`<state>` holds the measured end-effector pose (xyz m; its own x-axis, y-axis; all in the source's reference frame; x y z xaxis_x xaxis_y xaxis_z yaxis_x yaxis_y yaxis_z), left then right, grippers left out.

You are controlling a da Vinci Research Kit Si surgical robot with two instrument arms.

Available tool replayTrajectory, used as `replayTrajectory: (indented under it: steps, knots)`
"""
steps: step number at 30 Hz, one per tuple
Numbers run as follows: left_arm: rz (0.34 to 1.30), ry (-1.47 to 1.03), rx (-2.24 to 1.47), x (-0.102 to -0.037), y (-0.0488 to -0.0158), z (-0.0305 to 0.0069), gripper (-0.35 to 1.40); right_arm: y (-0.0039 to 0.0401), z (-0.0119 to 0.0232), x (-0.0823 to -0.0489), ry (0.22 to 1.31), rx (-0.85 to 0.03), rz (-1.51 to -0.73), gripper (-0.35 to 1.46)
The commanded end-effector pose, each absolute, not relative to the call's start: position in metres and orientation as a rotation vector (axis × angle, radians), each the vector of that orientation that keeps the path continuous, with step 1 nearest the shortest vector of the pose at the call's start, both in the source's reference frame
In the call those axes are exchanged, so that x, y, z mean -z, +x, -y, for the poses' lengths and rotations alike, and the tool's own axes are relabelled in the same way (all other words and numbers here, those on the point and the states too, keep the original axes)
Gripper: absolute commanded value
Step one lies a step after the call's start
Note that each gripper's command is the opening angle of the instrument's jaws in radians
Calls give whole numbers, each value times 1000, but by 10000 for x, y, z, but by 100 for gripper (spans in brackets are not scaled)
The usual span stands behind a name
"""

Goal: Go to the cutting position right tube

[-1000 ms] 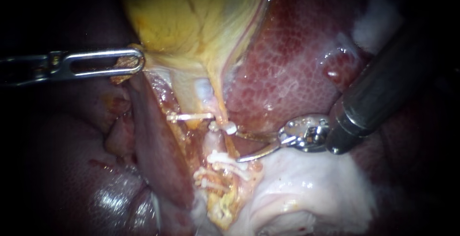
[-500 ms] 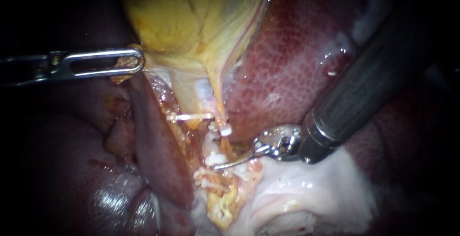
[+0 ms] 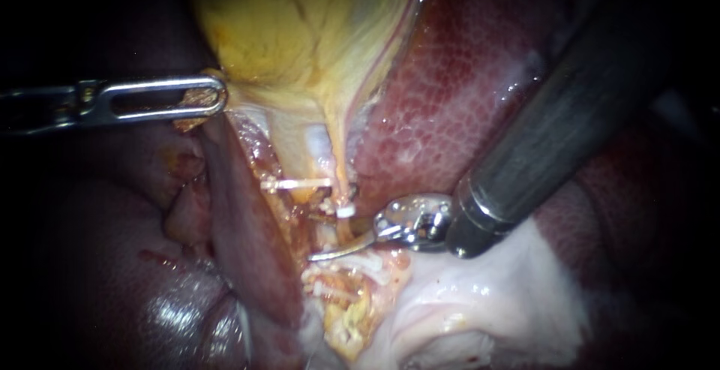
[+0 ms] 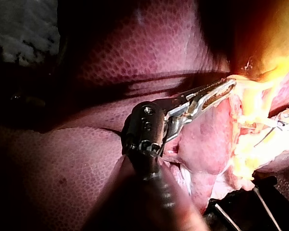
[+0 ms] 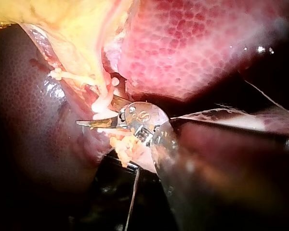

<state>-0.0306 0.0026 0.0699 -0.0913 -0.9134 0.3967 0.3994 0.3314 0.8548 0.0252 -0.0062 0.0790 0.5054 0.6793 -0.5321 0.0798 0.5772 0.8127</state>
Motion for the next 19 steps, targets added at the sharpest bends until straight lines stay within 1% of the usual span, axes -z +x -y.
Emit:
replayTrajectory:
  steps: [1,19]
  knots:
    - [1196,564,1200,-699,-306,-26,-35,252,63,-791,905,-427,-992,142]
    - [1196,564,1200,-699,-306,-27,-35,252,64,-793,907,-431,-989,142]
